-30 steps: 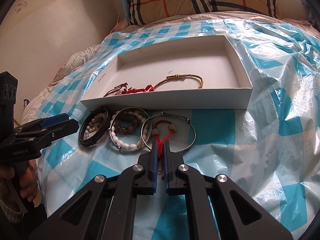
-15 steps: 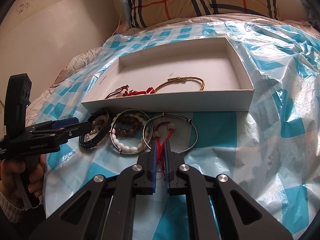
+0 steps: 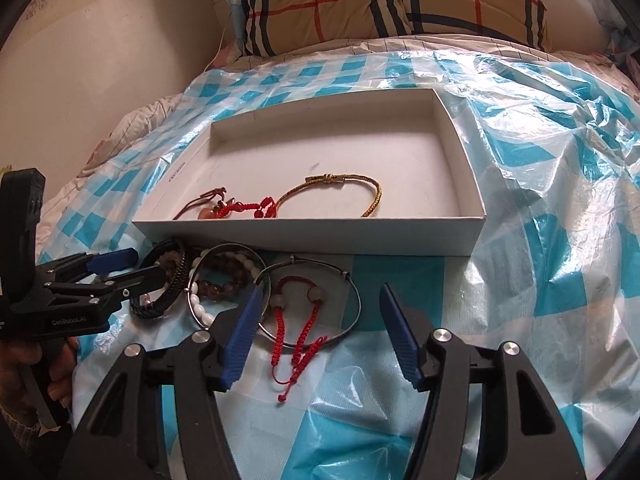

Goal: Organize jewelry

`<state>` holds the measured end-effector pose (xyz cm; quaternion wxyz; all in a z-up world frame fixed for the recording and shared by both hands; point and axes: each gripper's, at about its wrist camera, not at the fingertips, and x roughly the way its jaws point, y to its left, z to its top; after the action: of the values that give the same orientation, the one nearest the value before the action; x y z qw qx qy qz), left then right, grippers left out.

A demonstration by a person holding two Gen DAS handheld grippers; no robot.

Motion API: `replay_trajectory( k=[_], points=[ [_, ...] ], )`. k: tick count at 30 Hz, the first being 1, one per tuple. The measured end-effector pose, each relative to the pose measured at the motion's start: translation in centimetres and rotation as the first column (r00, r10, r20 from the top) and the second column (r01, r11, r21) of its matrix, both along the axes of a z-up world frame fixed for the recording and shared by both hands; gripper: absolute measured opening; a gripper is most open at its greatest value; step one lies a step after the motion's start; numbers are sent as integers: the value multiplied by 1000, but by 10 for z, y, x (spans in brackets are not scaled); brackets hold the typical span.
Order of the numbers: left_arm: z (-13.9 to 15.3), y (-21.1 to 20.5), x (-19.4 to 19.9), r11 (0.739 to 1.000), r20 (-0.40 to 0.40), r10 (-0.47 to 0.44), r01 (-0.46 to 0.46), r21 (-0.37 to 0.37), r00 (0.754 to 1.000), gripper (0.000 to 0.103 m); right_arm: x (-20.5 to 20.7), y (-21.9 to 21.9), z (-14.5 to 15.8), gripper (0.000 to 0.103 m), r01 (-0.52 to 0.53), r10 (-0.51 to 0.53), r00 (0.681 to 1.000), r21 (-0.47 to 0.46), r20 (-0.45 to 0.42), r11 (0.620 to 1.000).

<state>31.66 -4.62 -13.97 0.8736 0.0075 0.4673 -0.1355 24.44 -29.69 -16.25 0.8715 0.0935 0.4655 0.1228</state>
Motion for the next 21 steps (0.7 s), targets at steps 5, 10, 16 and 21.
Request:
replay_trajectory(
  k=[5, 10, 16, 21],
  points=[
    [0, 0, -1, 1000, 1, -5, 5, -5, 1000, 76, 3, 0, -11, 45, -12, 12, 999, 0, -33, 1000],
    [1, 1, -2, 1000, 5, -7, 7, -9, 1000, 76, 0, -7, -13, 13, -11, 13, 999, 71, -33, 997],
    [0, -1, -6, 1000, 10, -20, 20, -13, 1000, 76, -7, -9, -9, 7, -1, 2, 1000, 101, -9, 995],
    [3, -3, -11, 1000, 28, -20, 20, -1, 999, 76, -12, -9, -9, 14, 23, -21, 999, 76, -25, 997]
  ],
)
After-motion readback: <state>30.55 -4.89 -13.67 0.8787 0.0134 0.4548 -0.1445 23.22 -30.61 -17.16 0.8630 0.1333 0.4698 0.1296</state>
